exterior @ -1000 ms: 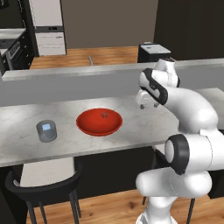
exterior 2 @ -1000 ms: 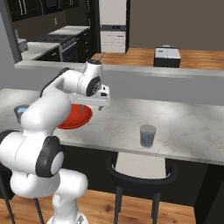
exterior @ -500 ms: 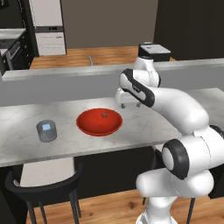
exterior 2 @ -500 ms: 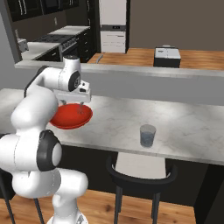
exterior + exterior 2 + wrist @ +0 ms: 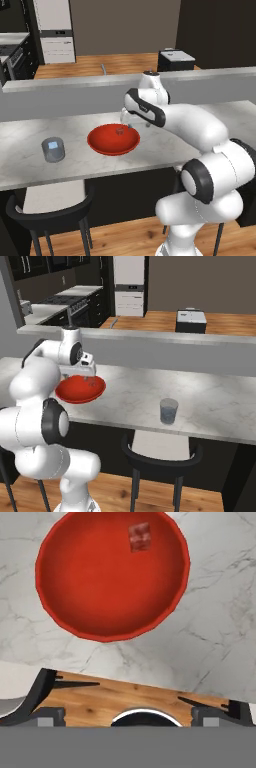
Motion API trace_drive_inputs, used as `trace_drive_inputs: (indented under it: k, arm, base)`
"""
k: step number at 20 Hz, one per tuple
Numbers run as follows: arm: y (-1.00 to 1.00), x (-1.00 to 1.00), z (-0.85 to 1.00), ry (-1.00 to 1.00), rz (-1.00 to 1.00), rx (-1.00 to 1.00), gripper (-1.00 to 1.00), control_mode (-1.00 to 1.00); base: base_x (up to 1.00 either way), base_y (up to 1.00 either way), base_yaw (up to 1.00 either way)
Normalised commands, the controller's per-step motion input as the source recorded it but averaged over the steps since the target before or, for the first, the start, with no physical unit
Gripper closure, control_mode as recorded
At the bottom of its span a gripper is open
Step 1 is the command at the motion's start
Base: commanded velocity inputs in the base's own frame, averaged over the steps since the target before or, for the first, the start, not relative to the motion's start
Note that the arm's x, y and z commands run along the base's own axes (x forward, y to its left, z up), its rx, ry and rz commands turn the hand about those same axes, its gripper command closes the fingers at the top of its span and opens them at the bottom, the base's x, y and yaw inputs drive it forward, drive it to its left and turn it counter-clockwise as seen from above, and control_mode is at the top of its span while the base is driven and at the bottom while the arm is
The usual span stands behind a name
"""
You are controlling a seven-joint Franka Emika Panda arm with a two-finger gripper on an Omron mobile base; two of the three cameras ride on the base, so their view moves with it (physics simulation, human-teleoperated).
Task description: There are four ice cubes in the ice bowl. Place two ice cubes in each glass of water.
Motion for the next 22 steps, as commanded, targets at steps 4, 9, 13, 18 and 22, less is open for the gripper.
trace_drive_inputs:
  k: [4,9,13,18,22]
  arm:
    - [0.18,0.31,-0.24,0.0,-0.07,-0.05,-1.0,-1.0]
    - [0.14,0.41,-0.21,0.0,-0.08,-0.05,-1.0,-1.0]
    - [0.04,0.36,-0.19,0.01,-0.05,-0.04,-1.0,-1.0]
    - [0.02,0.35,-0.25,0.01,-0.04,-0.04,-1.0,-1.0]
    - [0.0,0.36,-0.24,0.04,-0.04,-0.04,-1.0,-1.0]
  base:
    - [0.0,0.0,0.0]
    - [0.0,0.0,0.0]
    - [0.0,0.0,0.0]
    - [0.0,0.0,0.0]
    - [0.0,0.0,0.0]
